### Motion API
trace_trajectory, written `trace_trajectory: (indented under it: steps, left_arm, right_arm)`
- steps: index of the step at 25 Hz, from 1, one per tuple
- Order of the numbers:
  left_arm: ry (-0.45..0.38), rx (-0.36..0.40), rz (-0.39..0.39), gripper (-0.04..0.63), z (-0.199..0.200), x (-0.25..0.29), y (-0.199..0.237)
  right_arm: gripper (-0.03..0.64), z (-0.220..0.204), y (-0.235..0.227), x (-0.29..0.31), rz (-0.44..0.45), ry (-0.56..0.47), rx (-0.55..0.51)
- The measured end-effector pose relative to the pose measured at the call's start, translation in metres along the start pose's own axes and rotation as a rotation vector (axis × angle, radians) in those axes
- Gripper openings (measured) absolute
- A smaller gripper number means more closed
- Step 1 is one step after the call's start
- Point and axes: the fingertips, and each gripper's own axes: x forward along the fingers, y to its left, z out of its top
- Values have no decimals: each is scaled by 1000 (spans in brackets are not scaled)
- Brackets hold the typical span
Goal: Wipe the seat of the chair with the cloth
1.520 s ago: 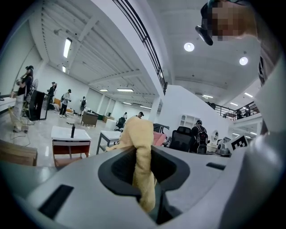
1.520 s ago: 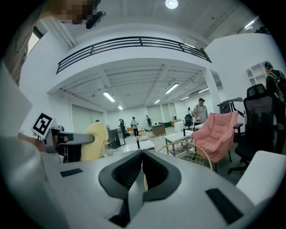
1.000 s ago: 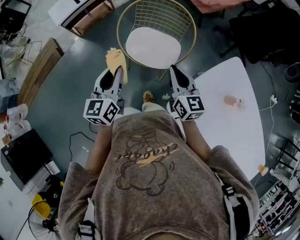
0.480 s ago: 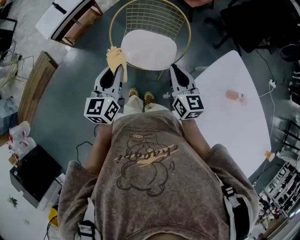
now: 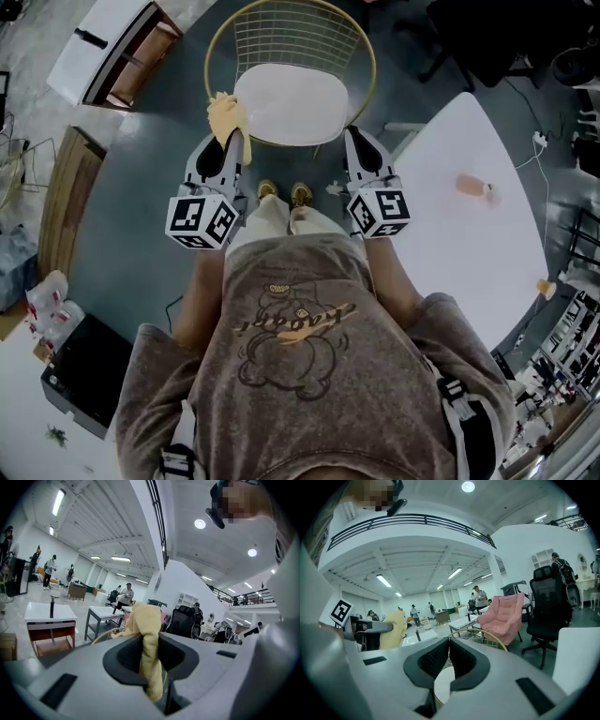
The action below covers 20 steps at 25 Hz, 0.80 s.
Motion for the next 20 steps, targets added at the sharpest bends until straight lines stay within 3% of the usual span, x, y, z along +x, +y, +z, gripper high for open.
trace_trajectory:
  steps: [20]
  left_arm:
    - [77,-4,-62,77,-76,136,78]
  right_arm:
    - [28,-70,-57,107,-73,-3,16]
